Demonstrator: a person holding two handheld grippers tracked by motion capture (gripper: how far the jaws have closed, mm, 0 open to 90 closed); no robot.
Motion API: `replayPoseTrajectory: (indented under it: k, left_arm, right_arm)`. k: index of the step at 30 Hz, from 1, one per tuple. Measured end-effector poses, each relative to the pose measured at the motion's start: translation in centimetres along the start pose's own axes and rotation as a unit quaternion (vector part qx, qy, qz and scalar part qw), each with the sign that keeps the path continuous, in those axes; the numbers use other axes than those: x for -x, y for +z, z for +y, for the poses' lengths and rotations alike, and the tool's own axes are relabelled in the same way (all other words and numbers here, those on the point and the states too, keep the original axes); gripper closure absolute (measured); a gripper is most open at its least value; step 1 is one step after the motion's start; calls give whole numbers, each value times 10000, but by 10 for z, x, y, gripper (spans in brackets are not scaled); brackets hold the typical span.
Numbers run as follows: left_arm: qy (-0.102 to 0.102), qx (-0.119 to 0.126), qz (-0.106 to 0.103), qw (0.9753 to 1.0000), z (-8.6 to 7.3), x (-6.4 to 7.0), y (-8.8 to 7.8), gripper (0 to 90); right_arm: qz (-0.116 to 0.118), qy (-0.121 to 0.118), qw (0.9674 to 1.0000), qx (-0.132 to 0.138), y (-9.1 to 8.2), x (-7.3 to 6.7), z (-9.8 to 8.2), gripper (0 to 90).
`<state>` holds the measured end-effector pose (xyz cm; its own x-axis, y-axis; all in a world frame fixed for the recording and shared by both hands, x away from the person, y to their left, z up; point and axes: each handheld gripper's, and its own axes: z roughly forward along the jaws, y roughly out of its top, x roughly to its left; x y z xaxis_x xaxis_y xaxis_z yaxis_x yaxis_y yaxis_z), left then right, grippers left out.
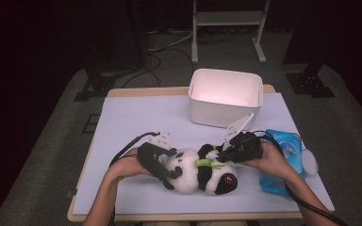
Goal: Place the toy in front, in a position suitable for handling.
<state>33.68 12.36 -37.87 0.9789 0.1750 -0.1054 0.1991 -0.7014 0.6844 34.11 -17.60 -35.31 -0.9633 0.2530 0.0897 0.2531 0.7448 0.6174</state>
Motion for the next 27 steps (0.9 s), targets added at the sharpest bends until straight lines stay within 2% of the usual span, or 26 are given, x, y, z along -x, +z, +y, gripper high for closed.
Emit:
replayPoseTrajectory:
  k: [3, 4, 5, 6, 7, 8, 12, 15, 17, 18, 22, 24, 25, 27]
  left_arm:
    - [52, -117, -16, 9999, 1, 0, 0, 201]
    - [93, -163, -20, 9998, 2, 0, 0, 203]
    - [121, -201, -12, 9997, 2, 0, 0, 203]
    - [124, -207, -2, 9997, 2, 0, 0, 203]
    - [120, -192, 9, 9997, 2, 0, 0, 203]
    - [75, -137, 20, 9999, 0, 0, 0, 202]
    - [56, -94, 9, 9999, -2, -1, 0, 200]
    - [67, -90, 8, 9999, -2, -1, 0, 199]
    - [73, -91, 11, 9999, -2, -1, 0, 199]
    - [69, -88, 14, 9999, -2, 0, 0, 199]
    - [91, -98, 29, 9999, -2, 0, 0, 198]
    - [95, -100, 31, 9999, -2, 0, 0, 197]
    - [94, -96, 30, 9999, -2, 1, 0, 197]
    - [82, -87, 26, 9999, -2, 1, 0, 197]
  right_arm:
    - [10, 15, 10000, -3, 0, -3, -1, 810]
    - [-70, 15, 9999, -81, 0, -7, 3, 764]
    - [-70, 15, 9999, -81, 0, -7, 3, 764]
    - [-172, -66, 9998, -126, -2, -10, 7, 708]
    - [-172, -66, 9998, -126, -2, -10, 7, 708]
    - [-194, -45, 9997, -136, -4, -12, 9, 631]
    - [-182, -51, 9998, -88, -8, -15, 11, 560]
    - [-225, -97, 9997, -94, -10, -16, 9, 559]
    - [-261, -108, 9996, 3, -15, -18, 7, 556]
    - [-307, -134, 9994, 120, -22, -18, 5, 551]
    - [-465, -129, 9985, 251, -36, -19, 1, 541]
    - [-697, -51, 9971, 289, -49, -16, -4, 533]
    - [-697, -51, 9971, 289, -49, -16, -4, 533]
    - [-830, 115, 9961, 269, -56, -9, -12, 528]
